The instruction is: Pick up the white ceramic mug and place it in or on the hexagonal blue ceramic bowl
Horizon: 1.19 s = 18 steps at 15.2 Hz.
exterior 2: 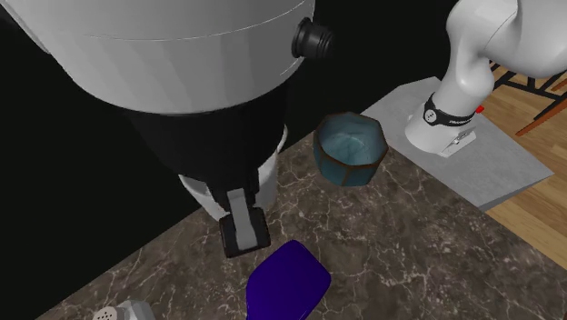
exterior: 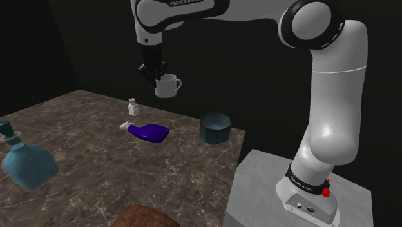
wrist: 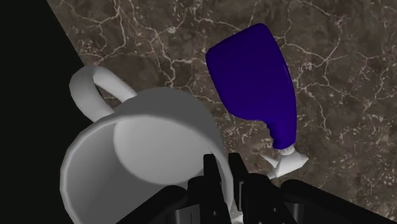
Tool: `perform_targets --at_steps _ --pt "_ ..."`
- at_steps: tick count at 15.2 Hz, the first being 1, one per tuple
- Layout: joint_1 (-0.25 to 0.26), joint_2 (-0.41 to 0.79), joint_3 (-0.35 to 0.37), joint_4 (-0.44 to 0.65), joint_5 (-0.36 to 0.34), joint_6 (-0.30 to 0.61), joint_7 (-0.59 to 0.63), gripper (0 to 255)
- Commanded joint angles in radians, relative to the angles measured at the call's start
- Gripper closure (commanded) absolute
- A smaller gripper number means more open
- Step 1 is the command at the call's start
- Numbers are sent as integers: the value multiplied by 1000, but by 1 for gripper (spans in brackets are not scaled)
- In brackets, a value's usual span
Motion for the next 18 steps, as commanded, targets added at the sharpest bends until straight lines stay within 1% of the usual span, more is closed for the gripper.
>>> perform_targets --at_steps 1,5,9,14,18 --pt "-17 -106 3 -139 23 37 -7 255" --pt "-37 -282 0 -352 67 79 -31 255" --pt "-43 -451 -11 -531 108 97 -60 255" --pt "-36 -658 -33 -722 149 85 -96 255" --pt "-24 -825 -54 -852 171 51 -120 255"
